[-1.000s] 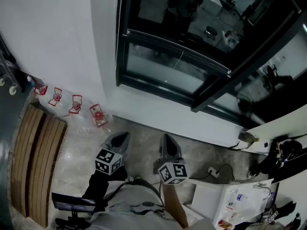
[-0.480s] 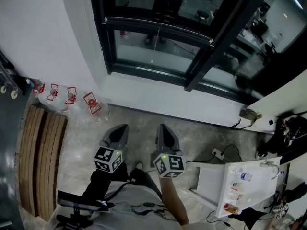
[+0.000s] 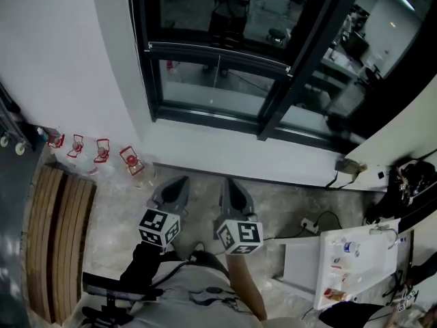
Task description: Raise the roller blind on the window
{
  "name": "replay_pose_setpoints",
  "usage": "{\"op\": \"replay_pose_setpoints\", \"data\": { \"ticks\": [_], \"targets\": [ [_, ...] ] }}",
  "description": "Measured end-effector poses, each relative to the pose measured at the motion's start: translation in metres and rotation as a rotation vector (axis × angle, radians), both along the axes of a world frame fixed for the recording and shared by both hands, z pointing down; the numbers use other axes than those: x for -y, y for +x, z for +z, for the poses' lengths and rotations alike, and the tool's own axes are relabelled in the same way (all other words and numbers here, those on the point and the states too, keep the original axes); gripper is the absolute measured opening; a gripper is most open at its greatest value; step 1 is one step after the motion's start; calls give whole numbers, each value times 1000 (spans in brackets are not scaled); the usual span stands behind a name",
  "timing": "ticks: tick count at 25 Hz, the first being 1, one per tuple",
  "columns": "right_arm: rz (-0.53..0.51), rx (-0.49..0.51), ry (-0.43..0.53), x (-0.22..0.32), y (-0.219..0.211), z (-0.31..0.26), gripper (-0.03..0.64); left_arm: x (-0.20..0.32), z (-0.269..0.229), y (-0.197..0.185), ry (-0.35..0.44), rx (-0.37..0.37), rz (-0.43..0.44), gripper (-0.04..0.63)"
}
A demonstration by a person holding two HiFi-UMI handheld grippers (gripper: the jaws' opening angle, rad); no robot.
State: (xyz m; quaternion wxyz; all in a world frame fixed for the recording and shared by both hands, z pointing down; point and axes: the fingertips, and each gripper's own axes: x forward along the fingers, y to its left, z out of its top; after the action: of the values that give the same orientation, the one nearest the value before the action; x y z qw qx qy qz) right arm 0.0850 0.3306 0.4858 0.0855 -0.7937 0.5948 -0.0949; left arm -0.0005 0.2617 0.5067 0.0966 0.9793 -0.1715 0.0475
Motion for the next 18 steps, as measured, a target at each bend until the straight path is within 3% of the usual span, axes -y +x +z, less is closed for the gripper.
{"op": "replay_pose_setpoints", "data": {
  "ticks": [7,18],
  "targets": [
    [-8,-49,-19,19,-18,-10,-2,32,-7,-22,-33,-11,-53,-2],
    [-18,-62,-1,28,-18,-12,-2,42,-5,-25,-38,-4,-50,-2]
  ]
}}
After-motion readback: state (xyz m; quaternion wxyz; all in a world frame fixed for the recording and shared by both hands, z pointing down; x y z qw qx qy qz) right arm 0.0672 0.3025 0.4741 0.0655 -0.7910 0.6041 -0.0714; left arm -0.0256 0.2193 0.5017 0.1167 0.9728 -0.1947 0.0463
